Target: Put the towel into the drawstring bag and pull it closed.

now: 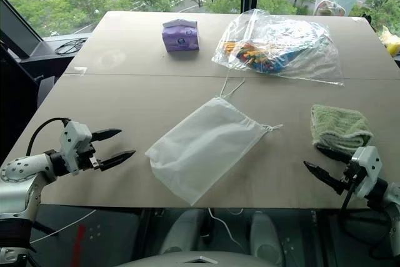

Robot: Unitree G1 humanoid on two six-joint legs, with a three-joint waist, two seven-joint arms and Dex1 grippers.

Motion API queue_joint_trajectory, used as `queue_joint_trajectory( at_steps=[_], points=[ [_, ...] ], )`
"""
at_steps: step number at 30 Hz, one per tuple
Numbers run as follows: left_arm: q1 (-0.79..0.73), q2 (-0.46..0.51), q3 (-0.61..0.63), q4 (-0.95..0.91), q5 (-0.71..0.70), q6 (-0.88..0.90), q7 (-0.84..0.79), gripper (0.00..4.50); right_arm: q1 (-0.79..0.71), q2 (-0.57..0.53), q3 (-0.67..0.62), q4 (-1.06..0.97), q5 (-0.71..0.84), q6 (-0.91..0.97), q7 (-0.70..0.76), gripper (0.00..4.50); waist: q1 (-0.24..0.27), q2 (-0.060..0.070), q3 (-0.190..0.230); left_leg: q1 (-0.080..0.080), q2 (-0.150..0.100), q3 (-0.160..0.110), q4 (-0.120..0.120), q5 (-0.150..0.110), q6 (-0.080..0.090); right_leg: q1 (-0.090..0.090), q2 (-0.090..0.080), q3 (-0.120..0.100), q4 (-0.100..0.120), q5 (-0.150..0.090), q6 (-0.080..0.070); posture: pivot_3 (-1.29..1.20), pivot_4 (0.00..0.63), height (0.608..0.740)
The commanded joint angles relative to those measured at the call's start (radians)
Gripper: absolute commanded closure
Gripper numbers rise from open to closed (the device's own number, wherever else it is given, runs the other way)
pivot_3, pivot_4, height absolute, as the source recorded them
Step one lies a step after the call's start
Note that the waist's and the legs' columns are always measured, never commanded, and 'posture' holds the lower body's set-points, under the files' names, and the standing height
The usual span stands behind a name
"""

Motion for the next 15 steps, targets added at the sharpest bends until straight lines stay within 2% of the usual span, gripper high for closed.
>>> queue_joint_trajectory(
  at_steps=[1, 15],
  points=[
    [-0.036, 0.015, 0.014, 0.022, 0.004, -0.022, -0.002, 0.06, 0.006, -0.001, 0.018, -0.017, -0.001, -0.018, 0.021, 1.23, 0.0, 0.0, 0.0, 0.0, 0.0, 0.0, 0.0, 0.0, 0.0, 0.0, 0.0, 0.0, 0.0, 0.0, 0.0, 0.0, 0.15, 0.739],
    [-0.107, 0.016, 0.012, 0.067, 0.008, -0.021, -0.012, 0.06, 0.0, 0.019, 0.053, -0.109, 0.01, 0.047, -0.025, 1.23, 0.002, 0.0, 0.0, 0.0, 0.001, 0.002, 0.0, 0.0, 0.0, 0.0, -0.01, -0.018, 0.001, 0.0, 0.0, 0.0, 0.15, 0.739]
  ],
)
